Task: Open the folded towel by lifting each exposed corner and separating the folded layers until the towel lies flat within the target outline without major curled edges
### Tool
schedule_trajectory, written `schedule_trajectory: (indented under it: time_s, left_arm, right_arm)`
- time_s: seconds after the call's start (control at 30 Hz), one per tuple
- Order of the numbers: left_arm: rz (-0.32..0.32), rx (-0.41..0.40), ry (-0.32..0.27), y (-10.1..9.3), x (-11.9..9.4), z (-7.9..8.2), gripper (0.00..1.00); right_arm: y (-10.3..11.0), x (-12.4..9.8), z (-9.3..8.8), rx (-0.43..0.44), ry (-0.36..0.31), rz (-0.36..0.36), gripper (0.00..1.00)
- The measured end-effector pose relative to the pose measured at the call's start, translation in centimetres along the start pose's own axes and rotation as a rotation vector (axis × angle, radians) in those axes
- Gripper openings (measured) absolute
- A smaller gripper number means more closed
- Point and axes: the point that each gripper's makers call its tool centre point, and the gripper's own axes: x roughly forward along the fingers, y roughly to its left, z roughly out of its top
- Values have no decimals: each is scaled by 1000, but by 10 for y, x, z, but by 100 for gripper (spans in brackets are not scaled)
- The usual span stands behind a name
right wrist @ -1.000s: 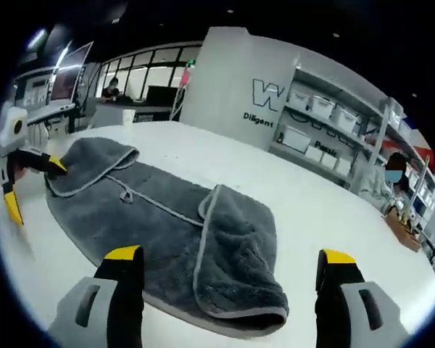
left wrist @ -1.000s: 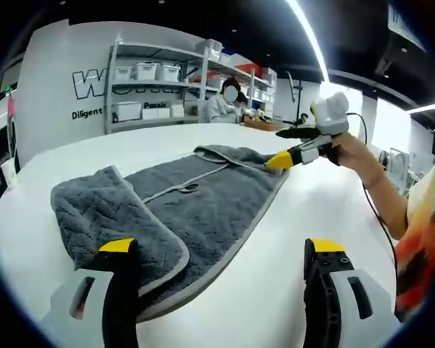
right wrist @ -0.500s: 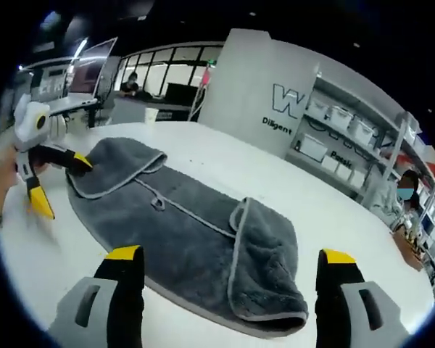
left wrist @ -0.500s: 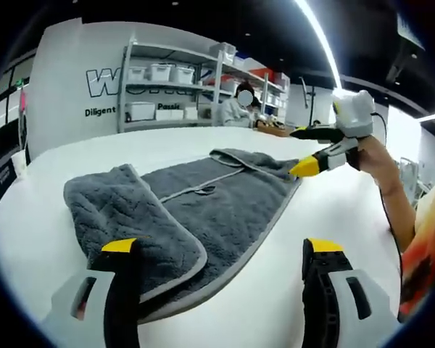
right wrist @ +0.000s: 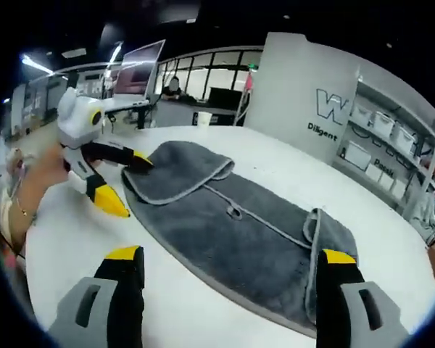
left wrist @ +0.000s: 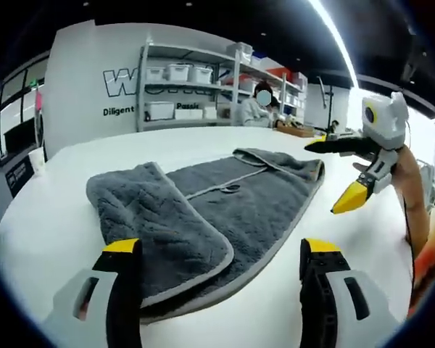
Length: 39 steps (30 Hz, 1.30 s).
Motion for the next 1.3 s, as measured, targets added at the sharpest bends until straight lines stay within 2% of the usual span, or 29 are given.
schedule_trajectory:
  time_s: [0.13,0.27,0.5,0.53,0.6,0.7,0.73,0.9,1.1,1.3]
  left_arm:
    - [35,-25,-14,8,-1,1,83]
    - [72,4,-1,13,0,0,79]
    - [187,119,-13,26,-6,9,73]
    - [217,167,-11,28,-8,12,73]
    - [233,207,3,29,-10,12,71]
    - [241,224,12,30,-10,11,69]
    - [261,257,29,32,-11,11,68]
    - [278,359,83,31,-9,6,59]
    - [228,362,97,22,-3,2,58]
    - [202,383,90,17,-1,3,45]
  right_arm:
    - [2,-1,-5,9,4,9,94]
    - [4,-1,-8,7,14,19,94]
    - [9,0,-10,14,19,37,92]
    - [10,0,-10,14,19,41,92]
    - [11,1,-11,19,19,46,92]
    - [11,1,-12,21,21,47,92]
    - [11,1,-13,26,24,48,91]
    - [13,1,-14,39,26,64,91]
    - [16,1,-18,41,43,79,91]
    - [19,1,-18,40,43,91,91]
